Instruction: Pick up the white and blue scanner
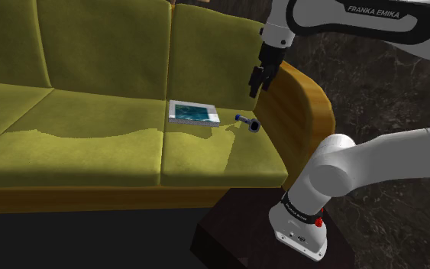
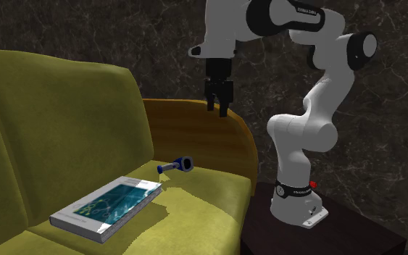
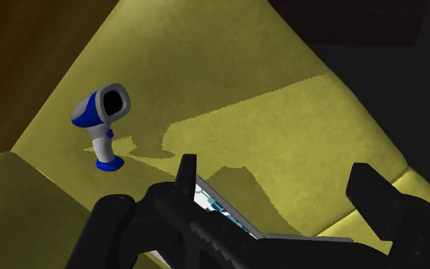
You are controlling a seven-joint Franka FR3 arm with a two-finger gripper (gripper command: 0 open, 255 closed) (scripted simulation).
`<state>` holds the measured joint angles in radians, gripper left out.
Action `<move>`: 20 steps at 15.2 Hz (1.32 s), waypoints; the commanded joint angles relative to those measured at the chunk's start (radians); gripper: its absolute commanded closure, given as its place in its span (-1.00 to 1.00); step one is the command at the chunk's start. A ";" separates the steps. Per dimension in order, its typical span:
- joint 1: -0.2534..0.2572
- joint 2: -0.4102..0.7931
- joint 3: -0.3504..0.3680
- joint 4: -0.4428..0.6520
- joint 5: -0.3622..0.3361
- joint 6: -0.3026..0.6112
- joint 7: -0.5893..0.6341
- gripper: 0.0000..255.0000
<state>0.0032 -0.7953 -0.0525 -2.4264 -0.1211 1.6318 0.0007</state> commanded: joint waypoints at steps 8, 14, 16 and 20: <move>-0.027 0.138 -0.155 -0.036 -0.072 0.154 -0.175 -1.00; -0.036 0.317 -0.284 -0.012 -0.100 0.289 -0.329 -1.00; -0.035 0.387 -0.325 0.007 -0.097 0.332 -0.383 -1.00; -0.030 0.542 -0.401 0.061 -0.068 0.413 -0.502 -1.00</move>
<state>-0.0287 -0.2851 -0.4392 -2.3783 -0.1964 2.0321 -0.4730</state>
